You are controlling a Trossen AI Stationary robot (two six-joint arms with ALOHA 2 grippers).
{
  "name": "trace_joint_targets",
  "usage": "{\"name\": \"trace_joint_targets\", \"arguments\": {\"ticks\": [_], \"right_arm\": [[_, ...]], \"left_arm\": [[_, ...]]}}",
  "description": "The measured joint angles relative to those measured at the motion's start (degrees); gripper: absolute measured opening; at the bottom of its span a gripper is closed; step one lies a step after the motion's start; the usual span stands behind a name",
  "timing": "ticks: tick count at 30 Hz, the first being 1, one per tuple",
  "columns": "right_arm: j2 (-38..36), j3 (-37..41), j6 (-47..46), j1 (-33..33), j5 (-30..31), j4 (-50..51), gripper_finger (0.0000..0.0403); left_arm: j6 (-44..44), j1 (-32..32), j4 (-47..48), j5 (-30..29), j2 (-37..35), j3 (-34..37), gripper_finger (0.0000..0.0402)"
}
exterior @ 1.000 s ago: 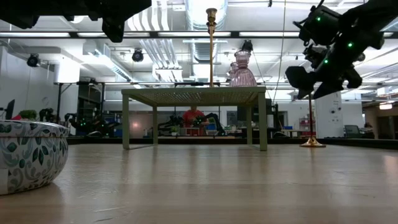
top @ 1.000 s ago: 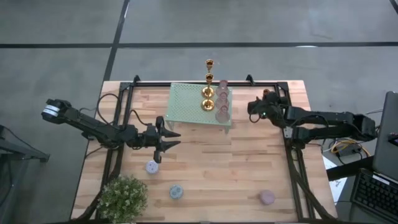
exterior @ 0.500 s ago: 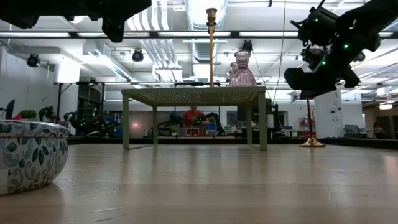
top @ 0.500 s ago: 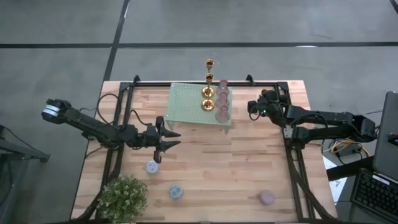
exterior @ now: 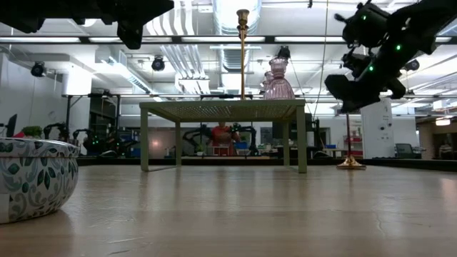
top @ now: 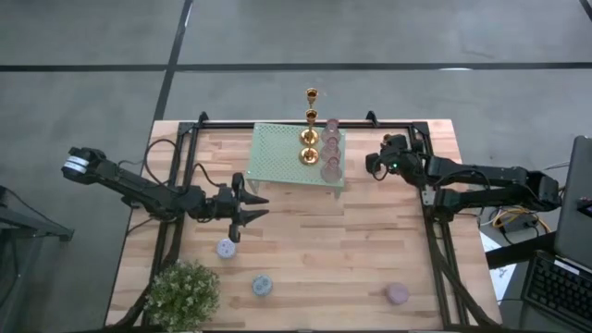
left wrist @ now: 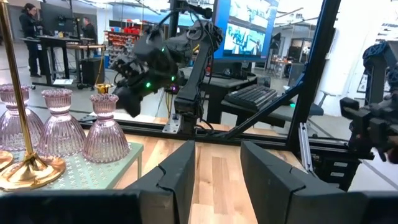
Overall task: Pick & Place candle stick holders
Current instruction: Put the gold candle holder on the shelf aligned with the other gold candle holders
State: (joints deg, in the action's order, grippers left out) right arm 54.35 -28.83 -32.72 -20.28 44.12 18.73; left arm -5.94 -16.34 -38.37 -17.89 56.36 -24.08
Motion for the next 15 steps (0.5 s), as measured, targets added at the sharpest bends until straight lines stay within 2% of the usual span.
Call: {"name": "trace_joint_targets", "arguments": {"ticks": [4,8,13,15], "right_arm": [[-2.0,-3.5,1.8,2.1,-4.6,0.9,0.0030],[-3.0,-8.5,1.6,5.8,-6.7,7.2,0.0029],[-2.3,-15.6,-3.7,12.4,-9.7,18.2,0.0029],[-1.8,-17.2,-5.2,15.5,-12.0,19.1,0.0029]], "left_arm": [[0.0,0.0,0.5,0.0,0.0,0.0,0.0133],[0.0,0.0,0.7,0.0,0.0,0.0,0.0133],[0.0,0.0,0.9,0.0,0.0,0.0,0.0133],[0.0,0.0,0.8,0.0,0.0,0.0,0.0133]]}}
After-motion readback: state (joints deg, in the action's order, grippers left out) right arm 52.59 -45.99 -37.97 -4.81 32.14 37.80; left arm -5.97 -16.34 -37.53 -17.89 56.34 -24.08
